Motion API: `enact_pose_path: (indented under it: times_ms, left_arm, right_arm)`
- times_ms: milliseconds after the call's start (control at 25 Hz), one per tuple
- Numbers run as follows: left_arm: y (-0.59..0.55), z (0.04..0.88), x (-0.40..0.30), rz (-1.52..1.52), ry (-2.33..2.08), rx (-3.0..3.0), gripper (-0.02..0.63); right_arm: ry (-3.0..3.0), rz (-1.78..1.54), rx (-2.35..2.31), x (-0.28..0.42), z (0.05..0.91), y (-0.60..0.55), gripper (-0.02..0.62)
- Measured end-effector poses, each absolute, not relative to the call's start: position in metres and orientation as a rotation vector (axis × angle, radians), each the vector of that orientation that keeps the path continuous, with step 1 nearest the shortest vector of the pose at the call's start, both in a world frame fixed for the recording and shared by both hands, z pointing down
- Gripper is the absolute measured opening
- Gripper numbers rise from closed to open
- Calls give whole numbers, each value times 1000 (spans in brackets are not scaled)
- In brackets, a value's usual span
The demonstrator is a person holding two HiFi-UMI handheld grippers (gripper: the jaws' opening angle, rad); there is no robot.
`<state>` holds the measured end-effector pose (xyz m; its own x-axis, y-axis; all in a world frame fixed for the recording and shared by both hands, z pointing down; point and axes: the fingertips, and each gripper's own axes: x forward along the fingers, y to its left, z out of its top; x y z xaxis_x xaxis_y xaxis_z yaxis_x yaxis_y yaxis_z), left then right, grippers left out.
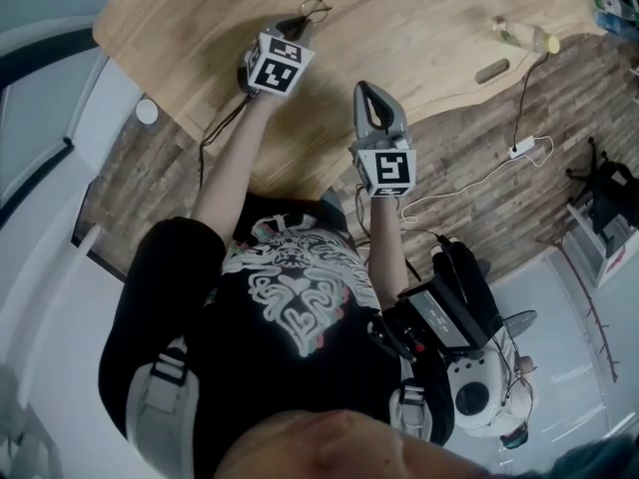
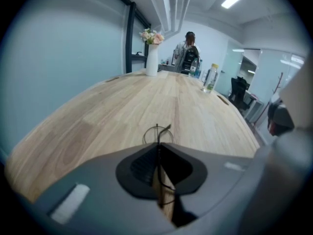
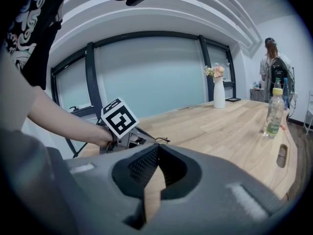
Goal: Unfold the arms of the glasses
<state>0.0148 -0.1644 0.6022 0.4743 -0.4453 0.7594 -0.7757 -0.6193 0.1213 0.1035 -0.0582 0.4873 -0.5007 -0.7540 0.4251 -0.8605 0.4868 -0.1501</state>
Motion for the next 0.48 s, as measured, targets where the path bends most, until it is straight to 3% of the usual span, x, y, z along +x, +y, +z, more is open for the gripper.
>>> enact_pose_path:
  times_ms: [480]
  left_arm:
    - [-137, 604, 24, 1077, -881, 2357, -2]
  right_arm:
    - [-2389, 497, 1421, 119, 488, -42, -2]
